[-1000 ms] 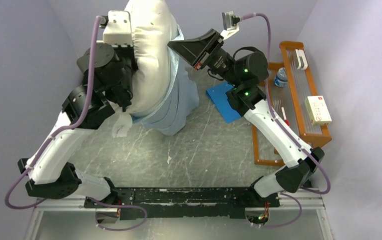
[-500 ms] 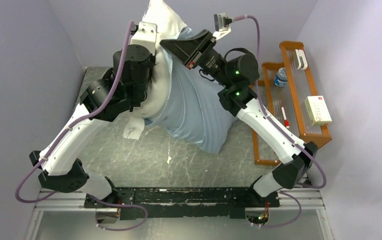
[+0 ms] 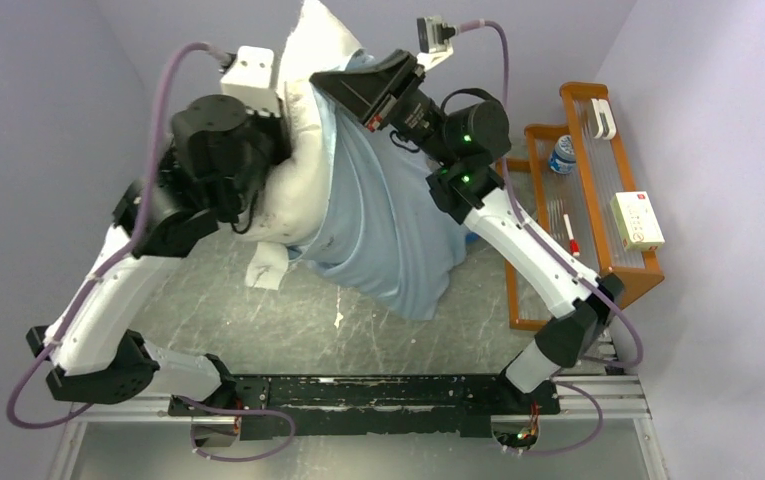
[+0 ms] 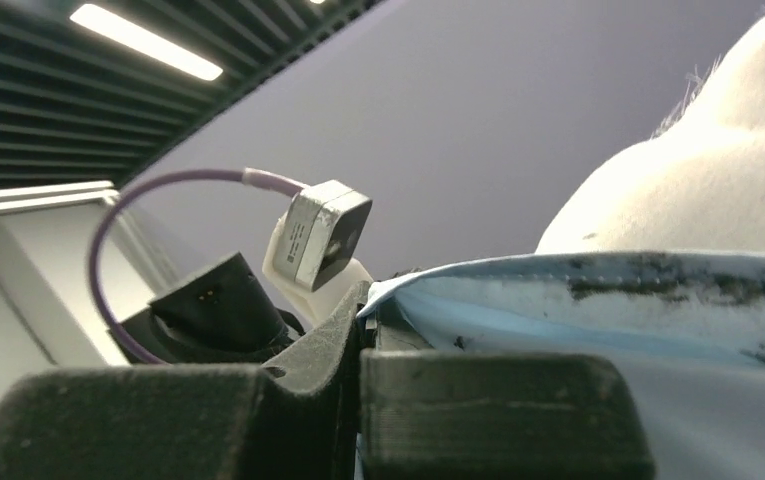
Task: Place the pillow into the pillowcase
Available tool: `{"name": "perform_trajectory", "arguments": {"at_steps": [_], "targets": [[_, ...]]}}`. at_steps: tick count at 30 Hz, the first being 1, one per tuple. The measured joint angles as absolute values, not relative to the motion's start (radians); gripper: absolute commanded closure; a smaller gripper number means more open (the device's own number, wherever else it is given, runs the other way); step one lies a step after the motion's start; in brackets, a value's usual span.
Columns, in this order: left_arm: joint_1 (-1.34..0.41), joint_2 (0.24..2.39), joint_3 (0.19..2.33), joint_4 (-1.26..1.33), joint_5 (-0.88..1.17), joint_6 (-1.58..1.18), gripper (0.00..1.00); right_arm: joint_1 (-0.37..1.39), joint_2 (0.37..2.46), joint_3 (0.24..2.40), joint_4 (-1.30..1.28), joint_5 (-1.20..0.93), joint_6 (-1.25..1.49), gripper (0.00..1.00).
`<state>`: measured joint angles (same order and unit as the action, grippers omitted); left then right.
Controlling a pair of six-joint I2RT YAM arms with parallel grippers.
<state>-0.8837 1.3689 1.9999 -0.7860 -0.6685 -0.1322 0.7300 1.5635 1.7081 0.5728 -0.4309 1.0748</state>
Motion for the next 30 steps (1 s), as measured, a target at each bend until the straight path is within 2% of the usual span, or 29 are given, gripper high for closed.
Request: {"name": "perform_trajectory", "arguments": {"at_steps": [7, 11, 13, 17, 20, 26, 30], "targets": [[-0.883, 1.309, 2.111, -0.741, -0.712, -0.111, 0.95, 0.746, 1.78, 2.009, 0.739, -0.493, 1.278, 1.0], [-0.883, 1.282, 2.089, -0.687, -0.709, -0.098, 0.93, 0.74, 1.792, 1.961, 0.848, -0.524, 1.374, 1.0], [-0.883, 1.291, 2.08, -0.69, -0.69, -0.097, 0.87, 0.736, 1.731, 1.818, 0.857, -0.512, 1.372, 1.0], [-0.883, 1.33, 2.046, -0.709, -0.618, -0.112, 0.59, 0.687, 1.636, 1.607, 0.817, -0.495, 1.339, 1.0], [-0.879, 1.329, 1.987, -0.702, -0.545, -0.142, 0.47, 0.628, 1.576, 1.504, 0.772, -0.469, 1.324, 1.0], [-0.886, 1.314, 2.011, -0.725, -0.441, -0.194, 0.36, 0.536, 1.453, 1.372, 0.702, -0.406, 1.292, 1.0], [-0.892, 1.3, 2.074, -0.756, -0.443, -0.217, 0.36, 0.52, 1.439, 1.359, 0.673, -0.388, 1.272, 1.0]]}}
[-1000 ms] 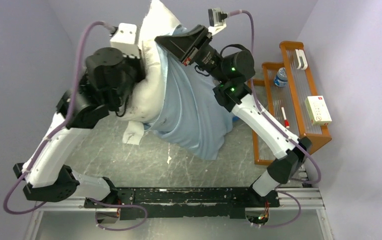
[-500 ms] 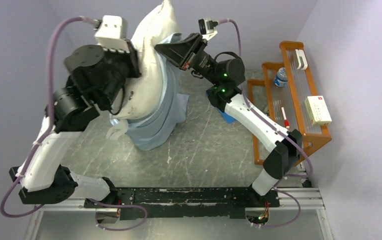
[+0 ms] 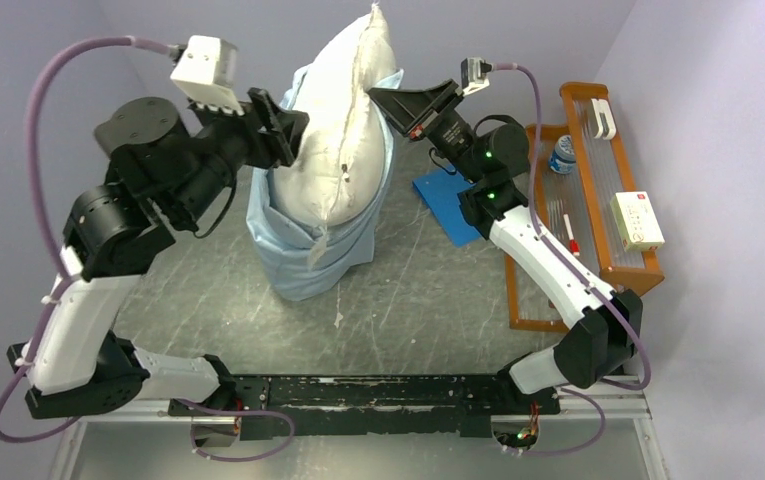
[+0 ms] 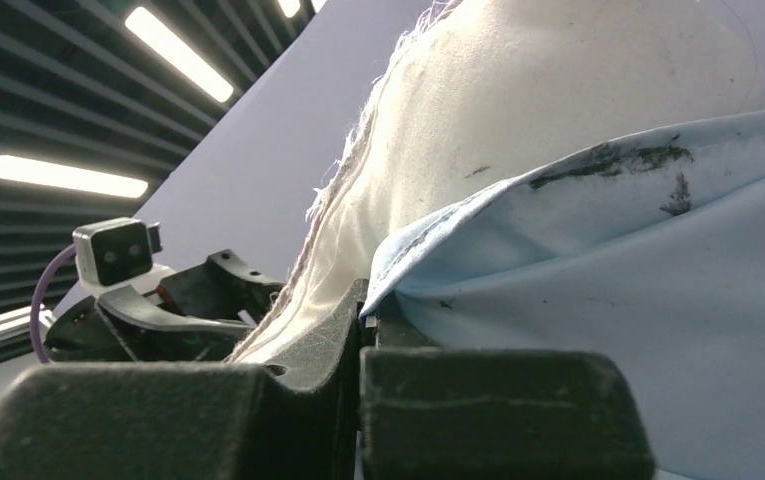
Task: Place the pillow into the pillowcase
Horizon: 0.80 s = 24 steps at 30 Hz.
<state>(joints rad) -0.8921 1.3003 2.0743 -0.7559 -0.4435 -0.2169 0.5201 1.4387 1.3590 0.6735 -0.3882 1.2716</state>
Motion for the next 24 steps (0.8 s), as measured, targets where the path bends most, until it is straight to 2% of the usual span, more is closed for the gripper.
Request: {"name": "perform_trajectory", "arguments": {"at_steps": [6, 11, 24], "targets": [[-0.893, 1.229, 2.078, -0.761, -0.491, -0.237, 0.43, 0.508, 1.439, 1.359, 0.649, -0.382, 1.259, 1.0], [-0.894, 1.188, 2.037, -0.76, -0.625, -0.223, 0.42, 0.505, 1.439, 1.359, 0.649, -0.385, 1.259, 1.0], [-0.894, 1.322, 1.999, -0.8, -0.639, -0.215, 0.41, 0.503, 1.438, 1.352, 0.645, -0.384, 1.259, 1.0]]}}
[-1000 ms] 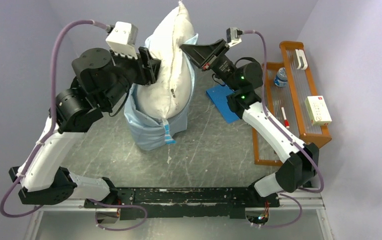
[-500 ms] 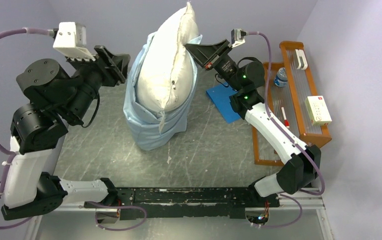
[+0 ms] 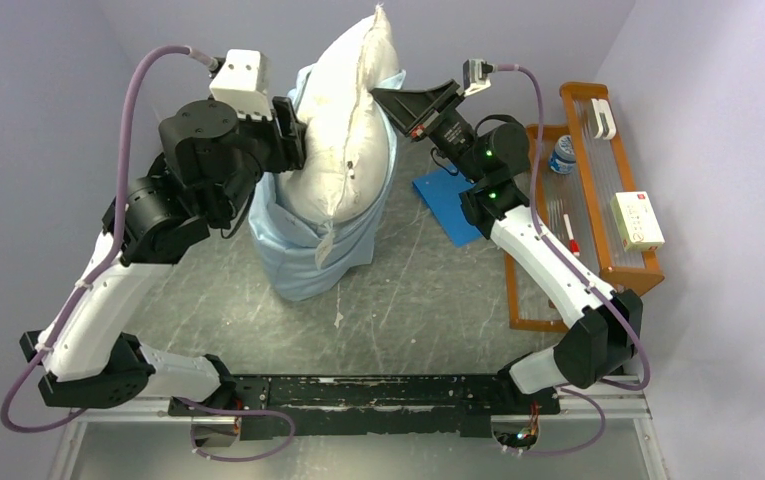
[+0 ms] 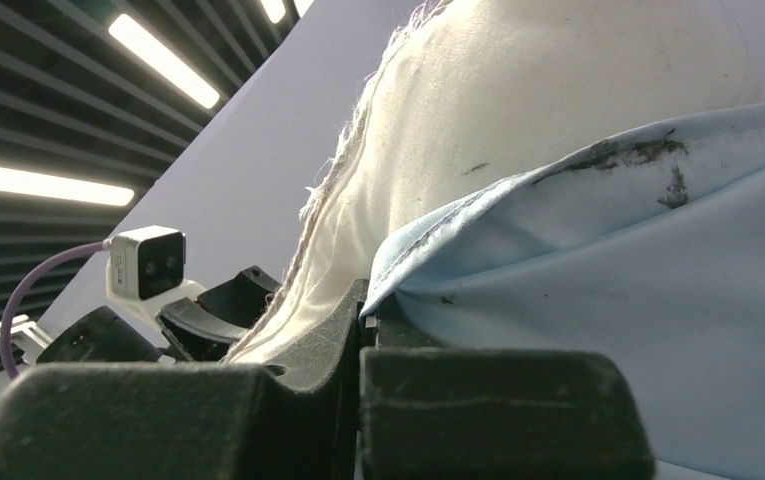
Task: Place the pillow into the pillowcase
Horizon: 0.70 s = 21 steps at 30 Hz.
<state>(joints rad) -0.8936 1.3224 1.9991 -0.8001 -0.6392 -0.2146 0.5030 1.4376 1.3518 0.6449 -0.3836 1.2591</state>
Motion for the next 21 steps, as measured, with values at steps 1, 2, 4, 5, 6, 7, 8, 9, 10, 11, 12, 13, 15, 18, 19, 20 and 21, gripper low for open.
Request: {"name": "perform_trajectory", "arguments": {"at_steps": [1, 2, 4, 5, 6, 7, 8, 9, 10, 11, 12, 13, 15, 18, 19, 20, 21], "targets": [[-0.894, 1.322, 1.999, -0.799, -0.639, -0.215, 0.41, 0.503, 1.438, 1.351, 0.645, -0.383, 1.259, 1.0], [-0.894, 1.32, 2.0, -0.799, -0.64, -0.215, 0.41, 0.503, 1.438, 1.35, 0.645, -0.383, 1.259, 1.0], [-0.894, 1.317, 2.0, -0.799, -0.648, -0.214, 0.42, 0.502, 1.438, 1.35, 0.645, -0.382, 1.259, 1.0], [-0.894, 1.316, 1.998, -0.797, -0.654, -0.213, 0.42, 0.502, 1.438, 1.35, 0.645, -0.382, 1.26, 1.0], [-0.894, 1.312, 1.988, -0.79, -0.665, -0.211, 0.42, 0.502, 1.438, 1.35, 0.645, -0.382, 1.26, 1.0], [-0.894, 1.308, 1.976, -0.784, -0.676, -0.206, 0.43, 0.502, 1.438, 1.35, 0.645, -0.382, 1.26, 1.0], [-0.894, 1.305, 1.967, -0.779, -0.687, -0.203, 0.43, 0.502, 1.438, 1.35, 0.645, -0.382, 1.26, 1.0], [-0.894, 1.304, 1.961, -0.776, -0.696, -0.199, 0.43, 0.502, 1.438, 1.35, 0.645, -0.382, 1.26, 1.0], [-0.894, 1.305, 1.957, -0.773, -0.707, -0.195, 0.44, 0.502, 1.438, 1.35, 0.645, -0.382, 1.26, 1.0], [-0.893, 1.307, 1.956, -0.772, -0.714, -0.193, 0.44, 0.502, 1.438, 1.35, 0.645, -0.381, 1.26, 1.0], [-0.892, 1.311, 1.956, -0.769, -0.721, -0.19, 0.45, 0.502, 1.438, 1.35, 0.644, -0.381, 1.26, 1.0], [-0.891, 1.315, 1.956, -0.767, -0.727, -0.187, 0.47, 0.502, 1.438, 1.35, 0.643, -0.381, 1.259, 1.0], [-0.886, 1.326, 1.956, -0.761, -0.736, -0.182, 0.56, 0.501, 1.438, 1.351, 0.636, -0.38, 1.255, 1.0], [-0.88, 1.346, 1.955, -0.741, -0.734, -0.168, 0.79, 0.501, 1.438, 1.354, 0.621, -0.376, 1.247, 1.0], [-0.879, 1.353, 1.956, -0.736, -0.73, -0.168, 0.86, 0.501, 1.438, 1.355, 0.618, -0.375, 1.245, 1.0], [-0.878, 1.362, 1.964, -0.736, -0.726, -0.163, 0.91, 0.5, 1.438, 1.357, 0.615, -0.374, 1.243, 1.0], [-0.876, 1.375, 1.978, -0.735, -0.717, -0.156, 0.94, 0.5, 1.438, 1.36, 0.612, -0.373, 1.24, 1.0]]}}
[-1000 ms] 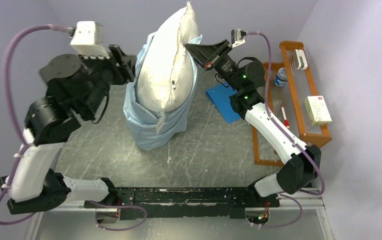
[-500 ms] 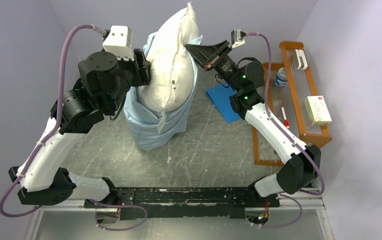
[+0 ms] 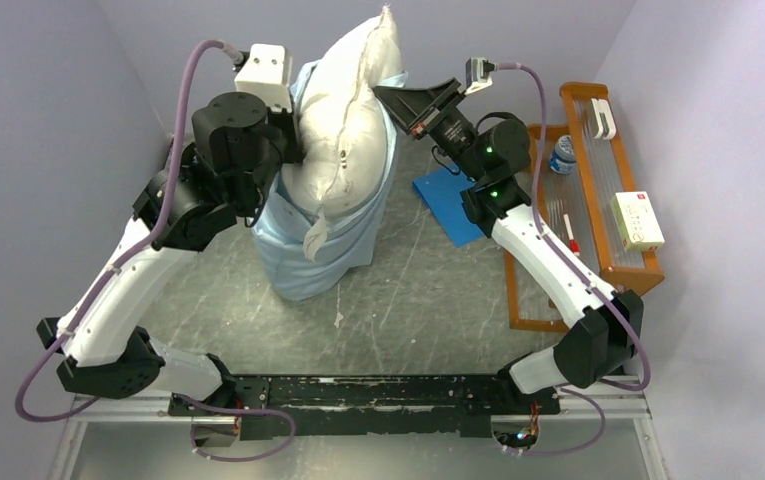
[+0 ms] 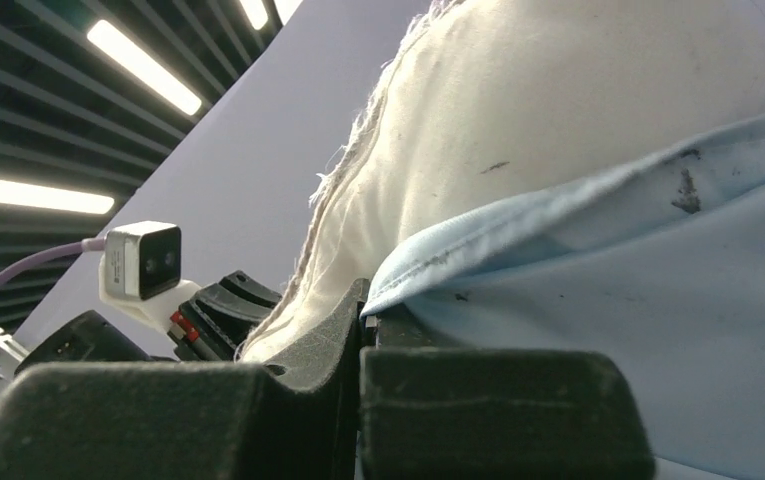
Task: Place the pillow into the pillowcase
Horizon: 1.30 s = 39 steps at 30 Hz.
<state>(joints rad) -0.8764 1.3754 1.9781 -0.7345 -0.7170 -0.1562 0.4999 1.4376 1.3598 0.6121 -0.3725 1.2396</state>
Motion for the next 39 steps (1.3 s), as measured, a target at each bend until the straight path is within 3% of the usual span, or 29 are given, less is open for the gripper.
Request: {"name": "perform_trajectory", "arguments": {"at_steps": [16, 25, 32, 39], "targets": [[-0.864, 1.267, 2.006, -0.424, -0.481, -0.213, 0.95, 0.5, 1.506, 1.622, 0.64, -0.245, 1.214, 1.0], [-0.864, 1.324, 2.051, -0.323, -0.341, -0.343, 0.95, 0.496, 1.496, 1.682, 0.624, -0.142, 1.225, 1.0], [-0.863, 1.405, 2.045, -0.319, -0.279, -0.451, 0.95, 0.603, 1.55, 1.781, 0.511, -0.096, 1.232, 1.0], [-0.859, 1.395, 1.995, -0.264, -0.231, -0.57, 0.95, 0.396, 1.661, 2.014, 0.402, -0.046, 1.327, 1.0]]}}
